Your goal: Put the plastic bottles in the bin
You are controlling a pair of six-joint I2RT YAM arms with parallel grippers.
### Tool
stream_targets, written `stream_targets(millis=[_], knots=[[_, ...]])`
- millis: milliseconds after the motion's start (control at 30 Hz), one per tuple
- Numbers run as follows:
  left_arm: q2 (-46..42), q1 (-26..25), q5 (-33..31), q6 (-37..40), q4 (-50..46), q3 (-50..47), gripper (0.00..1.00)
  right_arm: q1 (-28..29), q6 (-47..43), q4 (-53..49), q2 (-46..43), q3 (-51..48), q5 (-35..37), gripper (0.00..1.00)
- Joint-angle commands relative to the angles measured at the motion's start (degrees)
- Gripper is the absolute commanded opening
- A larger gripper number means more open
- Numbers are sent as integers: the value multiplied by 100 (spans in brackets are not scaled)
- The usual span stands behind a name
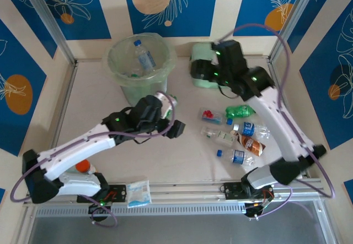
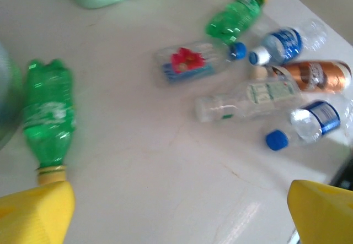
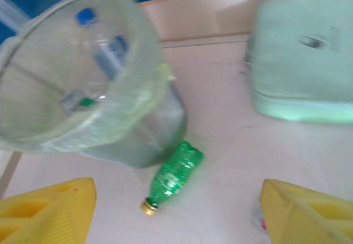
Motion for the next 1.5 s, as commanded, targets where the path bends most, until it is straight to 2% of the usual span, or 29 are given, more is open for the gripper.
stream_targets(millis=[0,167,400,867,1200,1467], knots=[[576,-325,504,666,360,398,100,-542,584,-129,-798,-1052,85,79],[1744,-658,809,1177,364,988,100,-1367,997,-514,-1899,-2618,-106,80],[3174,-706,1066,2121,50,1754,99,-1966,1181,-810,-2602,-3634,-472,80],[4542,-626,1316,3545,-54,2648,97,-2246,1129,-795,-2582,-3732,-746,80],[5170,-512,1340,3943,-72,3160,93,-2375,1104,-925,-2747,-3805,-833,80],[5514,-503,1160,3963,-147,3337,90,-2466,1094,-953,-2792,-3830,-923,80]])
